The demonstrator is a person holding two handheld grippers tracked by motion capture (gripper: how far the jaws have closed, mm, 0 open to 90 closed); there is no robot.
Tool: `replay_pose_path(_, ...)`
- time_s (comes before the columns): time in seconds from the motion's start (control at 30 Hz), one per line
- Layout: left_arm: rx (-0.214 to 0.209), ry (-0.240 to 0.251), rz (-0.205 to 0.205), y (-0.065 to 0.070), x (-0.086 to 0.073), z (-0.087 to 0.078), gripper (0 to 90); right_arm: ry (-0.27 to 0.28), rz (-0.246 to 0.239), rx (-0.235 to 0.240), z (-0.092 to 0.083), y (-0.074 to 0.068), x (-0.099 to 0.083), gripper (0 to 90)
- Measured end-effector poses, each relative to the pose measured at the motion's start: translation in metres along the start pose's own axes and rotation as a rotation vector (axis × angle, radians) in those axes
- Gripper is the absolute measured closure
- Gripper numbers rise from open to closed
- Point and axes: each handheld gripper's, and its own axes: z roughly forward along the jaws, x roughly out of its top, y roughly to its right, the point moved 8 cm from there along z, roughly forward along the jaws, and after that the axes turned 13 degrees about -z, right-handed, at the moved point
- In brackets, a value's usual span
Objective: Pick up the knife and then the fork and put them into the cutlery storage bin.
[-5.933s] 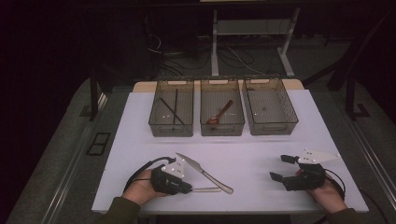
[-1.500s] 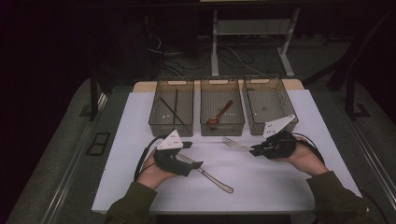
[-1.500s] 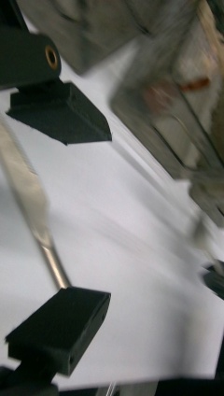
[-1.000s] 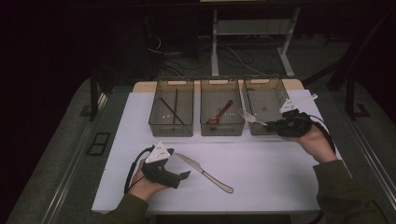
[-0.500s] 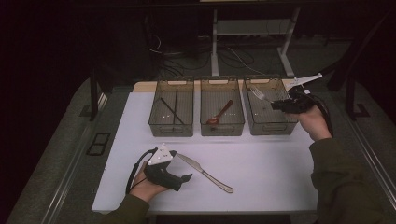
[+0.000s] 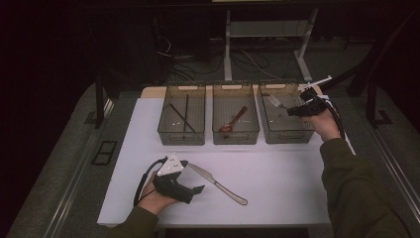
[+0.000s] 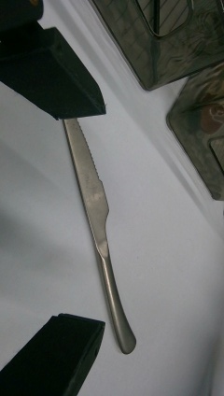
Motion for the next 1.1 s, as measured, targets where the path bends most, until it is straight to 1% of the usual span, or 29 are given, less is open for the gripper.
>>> replay_pose_path(0.17,-0.005,0.0,0.002,0.001,0.0,0.0,0.0,-0.038,0.004,0.01,0.01,-0.002,-0.004,81.1)
replay_pose_path(0.23,-0.007,-0.004,0.004,0.001,0.0,0.0,0.0,-0.044,-0.01,0.011,0.012,-0.004,-0.003,80.6)
replay_pose_path(0.27,-0.007,-0.005,0.003,0.001,0.0,0.001,0.0,-0.046,-0.011,0.013,0.013,-0.005,-0.003,77.1)
replay_pose_path(0.3,-0.008,-0.005,0.003,0.002,0.0,0.001,0.0,-0.035,-0.013,0.009,0.013,-0.005,-0.002,68.9)
replay_pose_path(0.33,-0.009,-0.005,0.004,0.001,0.0,0.001,0.0,-0.021,-0.012,-0.005,0.012,-0.004,0.0,65.4)
replay_pose_path(0.4,-0.009,-0.004,0.001,0.002,0.0,0.0,0.0,0.001,-0.009,-0.006,0.01,-0.004,0.003,57.9)
replay_pose_path(0.57,-0.01,-0.005,0.003,0.002,0.0,0.0,0.0,0.053,0.003,-0.004,0.001,-0.005,0.007,44.5)
replay_pose_path(0.6,-0.01,-0.005,0.004,0.002,-0.001,0.001,0.0,0.063,-0.001,-0.003,-0.002,-0.005,0.007,42.3)
replay_pose_path(0.7,-0.011,-0.005,0.01,0.002,0.0,0.001,0.0,0.122,-0.01,0.007,-0.013,-0.01,0.009,40.2)
replay_pose_path(0.73,-0.01,-0.006,0.01,0.002,-0.001,0.001,0.0,0.138,-0.009,0.017,-0.017,-0.012,0.009,37.3)
replay_pose_path(0.8,-0.009,-0.012,0.012,0.002,-0.001,0.001,0.0,0.145,-0.03,0.02,-0.023,-0.018,0.007,34.3)
replay_pose_path(0.87,-0.009,-0.01,0.01,0.003,-0.001,0.001,0.0,0.16,-0.051,-0.011,-0.029,-0.024,0.004,33.9)
replay_pose_path(0.9,-0.009,-0.011,0.013,0.003,-0.001,0.001,0.0,0.171,-0.055,-0.009,-0.031,-0.029,0.003,32.7)
replay_pose_path(0.97,-0.01,-0.011,0.013,0.003,-0.001,0.002,0.0,0.172,-0.076,-0.013,-0.035,-0.036,-0.002,30.4)
replay_pose_path(1.03,-0.012,-0.013,0.014,0.003,-0.001,0.002,0.0,0.182,-0.073,-0.012,-0.04,-0.042,-0.007,28.4)
replay_pose_path(1.1,-0.011,-0.012,0.012,0.003,-0.001,0.002,0.0,0.19,-0.082,-0.014,-0.045,-0.049,-0.011,28.0)
